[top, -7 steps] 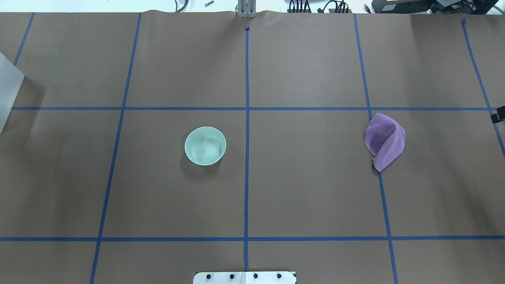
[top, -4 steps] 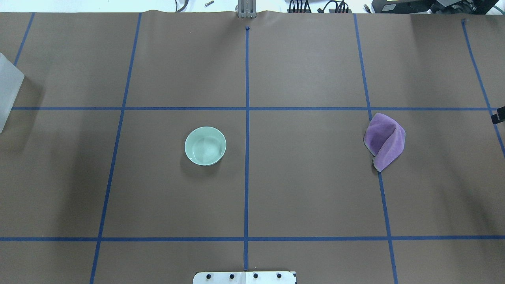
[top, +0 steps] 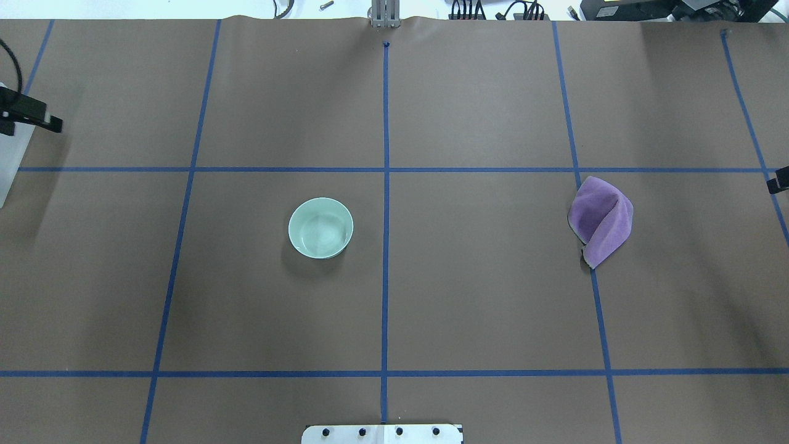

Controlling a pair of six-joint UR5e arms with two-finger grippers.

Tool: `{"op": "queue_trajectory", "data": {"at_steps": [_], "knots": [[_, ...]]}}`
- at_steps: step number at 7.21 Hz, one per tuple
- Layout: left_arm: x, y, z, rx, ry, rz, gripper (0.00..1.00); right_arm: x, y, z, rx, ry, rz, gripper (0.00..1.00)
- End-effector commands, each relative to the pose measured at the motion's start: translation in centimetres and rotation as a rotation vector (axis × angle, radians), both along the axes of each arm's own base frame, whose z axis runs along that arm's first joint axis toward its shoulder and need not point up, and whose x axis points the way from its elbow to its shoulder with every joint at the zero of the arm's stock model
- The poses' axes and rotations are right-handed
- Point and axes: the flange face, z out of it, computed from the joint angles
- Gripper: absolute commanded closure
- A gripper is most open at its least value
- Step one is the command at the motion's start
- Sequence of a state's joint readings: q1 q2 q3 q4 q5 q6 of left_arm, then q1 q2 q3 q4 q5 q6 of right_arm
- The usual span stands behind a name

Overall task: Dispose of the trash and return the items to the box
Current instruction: 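Reach the left gripper to the pale green bowl and grasp its rim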

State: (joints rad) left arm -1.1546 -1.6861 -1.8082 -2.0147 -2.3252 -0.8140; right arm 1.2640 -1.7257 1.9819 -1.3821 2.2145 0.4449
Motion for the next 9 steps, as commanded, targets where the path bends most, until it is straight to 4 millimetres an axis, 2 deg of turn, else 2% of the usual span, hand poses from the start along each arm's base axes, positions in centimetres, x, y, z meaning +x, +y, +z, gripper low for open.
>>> {"op": "queue_trajectory", "data": {"at_steps": [1,2,3,4,5,6,7,8,9], "knots": [[13.2,5.4,-8.5,-0.082,0.065,-0.025,0.02,0.0,0.0,0.0,0.000,0.000,0.000,0.00],[19.6,7.6,-10.4,-0.097,0.061,-0.041,0.02,0.0,0.0,0.0,0.000,0.001,0.000,0.00],[24.5,9.1,-11.1,-0.105,0.049,-0.051,0.02,0.0,0.0,0.0,0.000,0.001,0.000,0.00],[29.1,9.3,-11.3,-0.120,0.028,-0.074,0.02,0.0,0.0,0.1,-0.001,0.001,0.000,0.00],[33.2,9.3,-11.7,-0.123,0.010,-0.097,0.02,0.0,0.0,0.1,-0.001,0.001,0.000,0.00],[34.9,9.1,-11.2,-0.124,-0.011,-0.104,0.03,0.0,0.0,0.1,-0.001,0.001,0.000,0.00],[36.1,10.0,-11.2,-0.105,-0.018,-0.110,0.25,0.0,0.0,0.1,-0.001,0.001,0.000,0.00],[36.7,10.4,-11.8,-0.098,-0.012,-0.104,0.82,0.0,0.0,0.1,-0.001,0.001,0.000,0.00],[36.9,10.7,-11.9,-0.096,-0.011,-0.099,1.00,0.0,0.0,0.2,-0.003,0.004,0.000,0.00]]}}
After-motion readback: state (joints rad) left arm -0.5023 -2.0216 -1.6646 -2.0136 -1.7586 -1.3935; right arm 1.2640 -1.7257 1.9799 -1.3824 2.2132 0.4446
